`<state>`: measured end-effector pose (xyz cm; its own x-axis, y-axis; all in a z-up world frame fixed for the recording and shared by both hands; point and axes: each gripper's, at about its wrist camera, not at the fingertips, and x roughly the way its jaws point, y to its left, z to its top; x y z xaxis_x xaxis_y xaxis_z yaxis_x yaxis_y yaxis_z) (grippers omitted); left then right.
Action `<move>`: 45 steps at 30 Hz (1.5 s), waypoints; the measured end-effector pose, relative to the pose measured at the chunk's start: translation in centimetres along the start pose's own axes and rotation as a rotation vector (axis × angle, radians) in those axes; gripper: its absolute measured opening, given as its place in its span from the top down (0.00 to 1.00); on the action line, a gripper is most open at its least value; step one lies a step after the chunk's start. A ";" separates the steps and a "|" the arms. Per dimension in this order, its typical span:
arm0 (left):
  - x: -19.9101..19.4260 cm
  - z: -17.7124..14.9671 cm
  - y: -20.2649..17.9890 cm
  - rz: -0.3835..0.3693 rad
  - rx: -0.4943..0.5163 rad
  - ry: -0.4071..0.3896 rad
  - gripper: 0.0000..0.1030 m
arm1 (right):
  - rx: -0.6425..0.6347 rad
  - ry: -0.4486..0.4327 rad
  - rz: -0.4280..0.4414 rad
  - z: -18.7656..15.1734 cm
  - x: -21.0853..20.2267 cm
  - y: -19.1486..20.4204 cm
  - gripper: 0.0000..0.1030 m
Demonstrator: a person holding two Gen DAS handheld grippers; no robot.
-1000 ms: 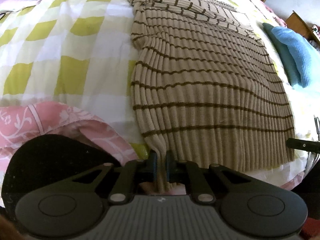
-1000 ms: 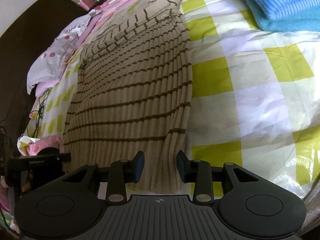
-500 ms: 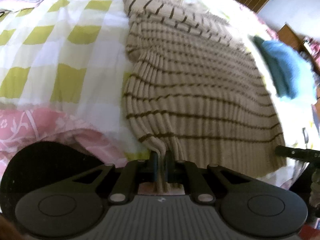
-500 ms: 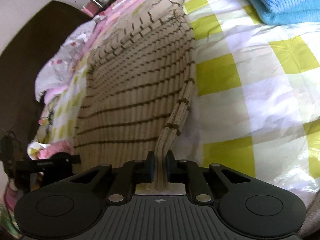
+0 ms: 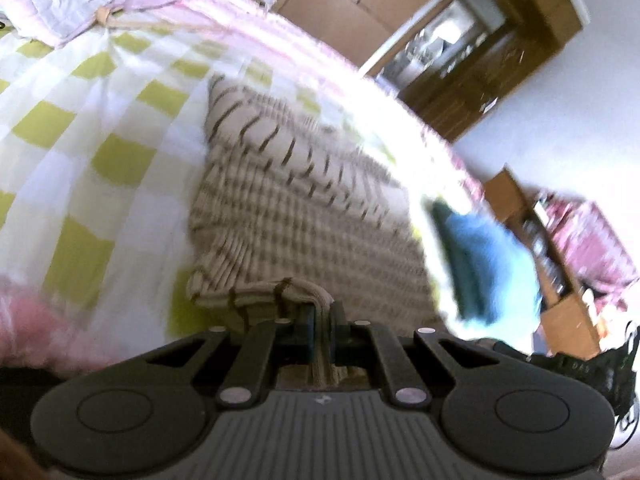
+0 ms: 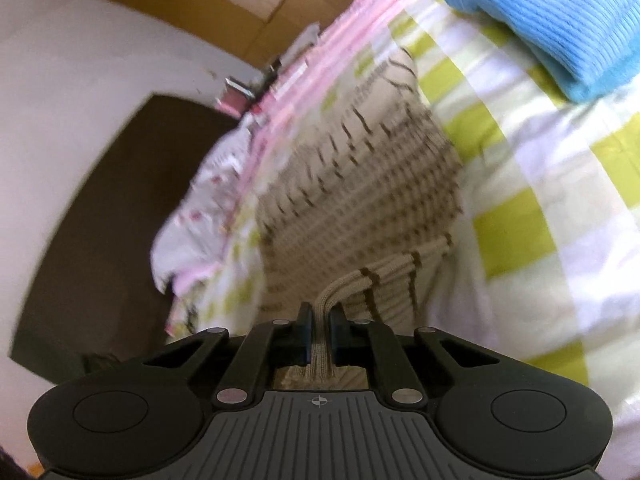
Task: Fold small clothes
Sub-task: 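Lift the hem with both tools and fold it over toward the collar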
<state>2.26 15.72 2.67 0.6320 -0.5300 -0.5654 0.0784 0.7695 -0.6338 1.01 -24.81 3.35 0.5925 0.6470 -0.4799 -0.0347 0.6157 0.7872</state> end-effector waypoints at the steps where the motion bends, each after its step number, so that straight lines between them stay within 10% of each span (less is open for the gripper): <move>1: 0.1 0.4 0.0 -0.010 -0.004 -0.015 0.87 | 0.007 -0.014 0.014 0.3 0.1 0.1 0.91; 25: 5.7 13.6 2.2 -0.067 -0.080 -0.348 0.87 | -0.019 -0.285 0.069 13.4 6.7 2.5 0.92; 45: 14.6 17.3 5.9 0.153 -0.054 -0.292 0.87 | 0.064 -0.338 -0.174 20.4 15.3 -3.7 0.92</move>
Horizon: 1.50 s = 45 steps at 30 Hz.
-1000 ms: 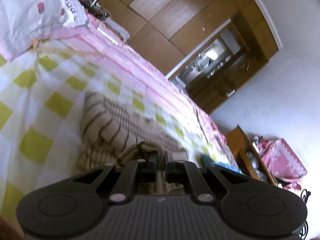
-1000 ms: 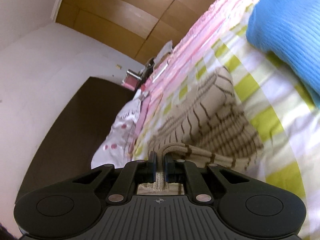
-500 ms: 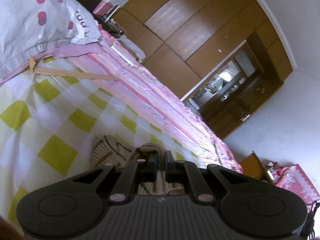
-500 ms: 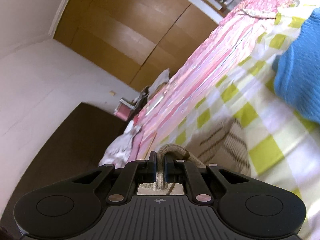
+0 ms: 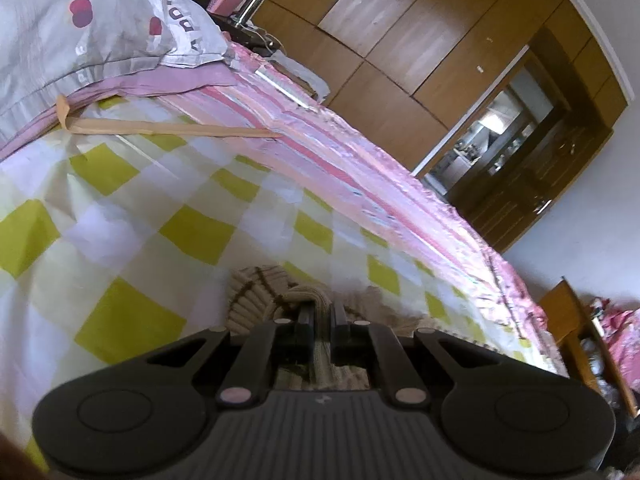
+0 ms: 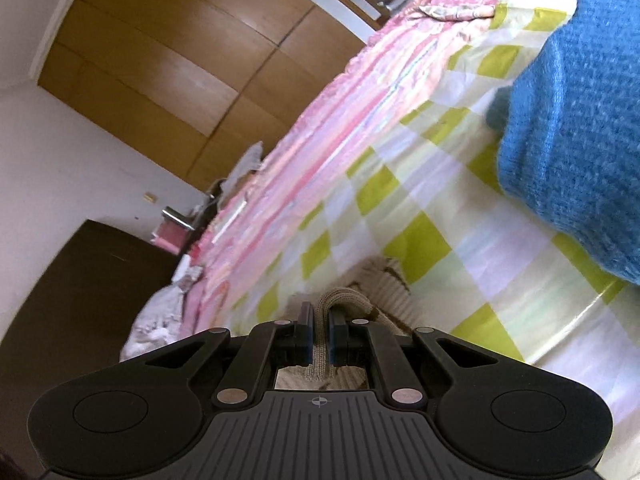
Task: Fold small clothes
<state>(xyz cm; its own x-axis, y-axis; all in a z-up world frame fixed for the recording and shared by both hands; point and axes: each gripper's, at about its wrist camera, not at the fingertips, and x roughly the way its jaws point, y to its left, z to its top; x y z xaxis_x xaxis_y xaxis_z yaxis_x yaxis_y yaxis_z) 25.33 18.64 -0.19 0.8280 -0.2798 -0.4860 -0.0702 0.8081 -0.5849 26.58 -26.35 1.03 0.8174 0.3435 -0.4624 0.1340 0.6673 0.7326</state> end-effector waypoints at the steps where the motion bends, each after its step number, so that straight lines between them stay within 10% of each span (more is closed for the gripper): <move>1: 0.1 0.0 0.1 0.004 0.000 0.000 0.87 | -0.007 0.003 -0.010 0.0 0.3 0.0 0.92; 18: 1.8 -0.1 1.1 0.069 0.021 0.021 0.86 | -0.065 0.043 -0.126 -0.3 3.8 -0.7 0.92; 30: -2.1 1.3 0.7 0.115 0.002 -0.084 0.65 | -0.109 0.057 -0.107 0.5 3.3 1.2 0.68; 39: -6.9 -4.2 -0.4 0.131 0.101 -0.047 0.63 | -0.260 0.028 -0.113 -0.3 1.0 5.4 0.61; 45: -6.4 -6.6 0.6 0.155 0.022 0.037 0.64 | -0.413 0.166 -0.018 -4.7 2.1 11.4 0.61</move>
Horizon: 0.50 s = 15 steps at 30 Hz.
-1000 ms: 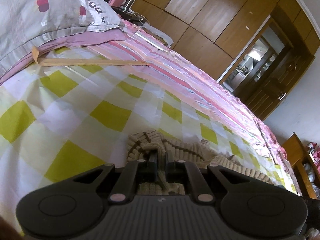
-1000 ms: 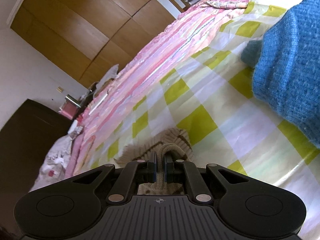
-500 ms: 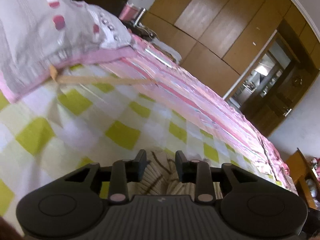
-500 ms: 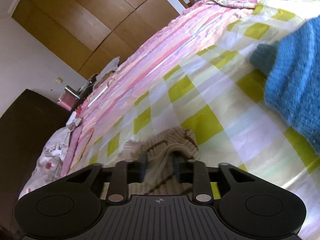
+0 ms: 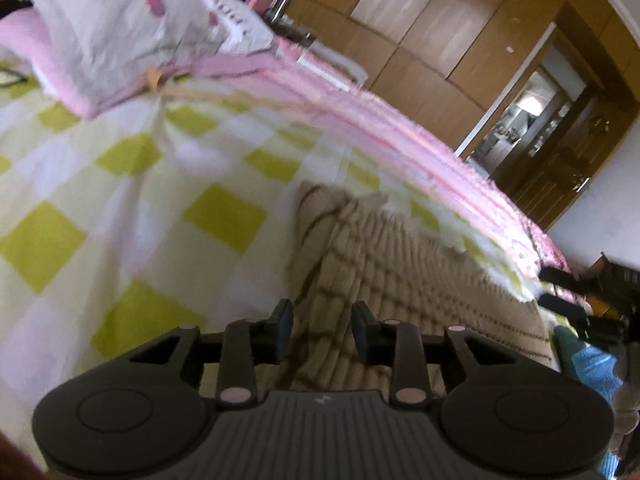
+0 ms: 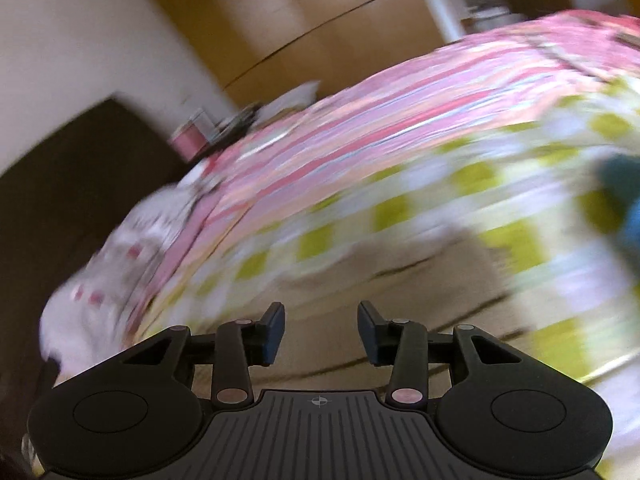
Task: Fold small clothes
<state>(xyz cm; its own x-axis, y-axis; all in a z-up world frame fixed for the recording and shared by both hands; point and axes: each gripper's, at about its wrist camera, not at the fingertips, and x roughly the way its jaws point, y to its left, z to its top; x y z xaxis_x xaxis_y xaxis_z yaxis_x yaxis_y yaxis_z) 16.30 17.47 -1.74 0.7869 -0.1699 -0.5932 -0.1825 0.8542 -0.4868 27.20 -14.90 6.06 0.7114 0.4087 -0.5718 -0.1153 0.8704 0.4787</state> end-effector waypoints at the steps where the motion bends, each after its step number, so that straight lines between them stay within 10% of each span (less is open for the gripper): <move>1: 0.0 -0.1 -0.1 0.002 0.016 0.005 0.64 | -0.023 0.023 0.018 -0.4 0.7 1.3 0.61; 12: 0.3 -0.5 0.9 -0.022 0.085 0.044 0.64 | -0.156 0.234 0.090 -3.5 12.3 14.3 0.55; 15: 0.3 -0.5 1.0 -0.028 0.092 0.056 0.64 | -0.208 0.257 0.052 -4.2 14.2 15.8 0.78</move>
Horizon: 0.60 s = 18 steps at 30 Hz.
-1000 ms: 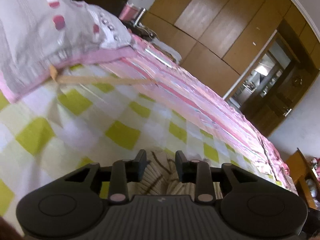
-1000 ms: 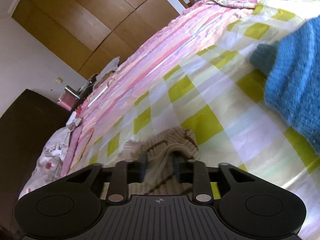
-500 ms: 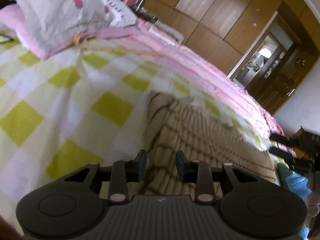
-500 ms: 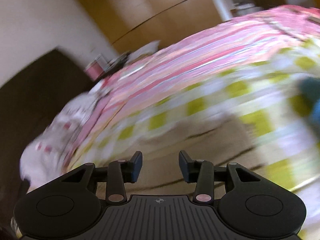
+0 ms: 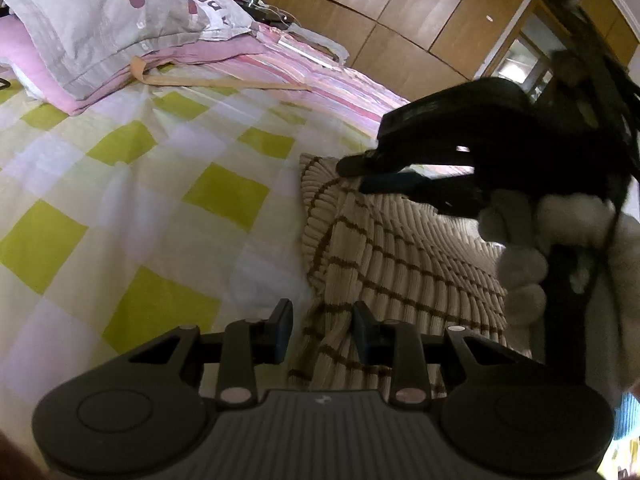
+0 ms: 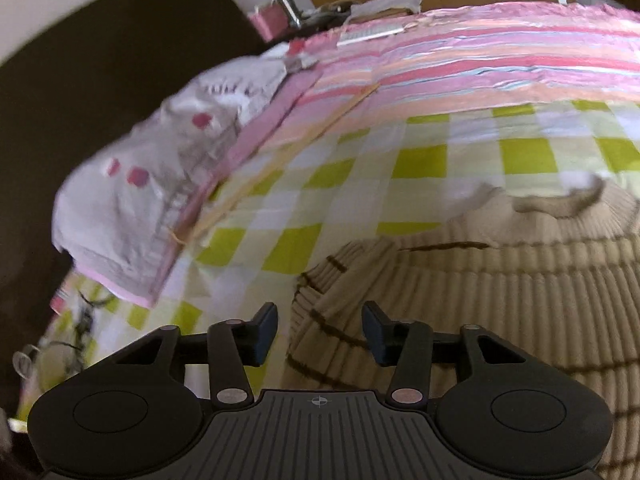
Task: Fold small clothes
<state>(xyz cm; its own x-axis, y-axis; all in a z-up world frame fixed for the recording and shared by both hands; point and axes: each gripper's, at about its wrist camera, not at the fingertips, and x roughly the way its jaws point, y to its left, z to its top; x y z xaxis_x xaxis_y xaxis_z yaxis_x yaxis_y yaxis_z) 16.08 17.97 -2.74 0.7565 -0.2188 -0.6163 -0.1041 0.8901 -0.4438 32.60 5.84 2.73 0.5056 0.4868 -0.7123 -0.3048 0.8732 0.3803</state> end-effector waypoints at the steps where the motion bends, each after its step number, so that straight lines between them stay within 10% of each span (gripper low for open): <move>1: 0.0 0.0 0.0 0.000 0.004 0.001 0.64 | -0.015 0.011 -0.012 -0.1 0.4 0.3 0.89; 18: 0.6 -0.4 -0.2 0.065 0.040 0.039 0.66 | -0.051 0.080 0.032 -0.9 3.7 2.3 0.95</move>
<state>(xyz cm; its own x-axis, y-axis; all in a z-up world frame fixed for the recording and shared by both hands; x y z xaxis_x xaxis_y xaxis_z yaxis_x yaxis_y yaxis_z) 16.29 17.52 -3.34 0.7229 -0.1754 -0.6683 -0.1254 0.9179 -0.3765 33.02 9.60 0.45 0.4294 0.5093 -0.7458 -0.3616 0.8537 0.3748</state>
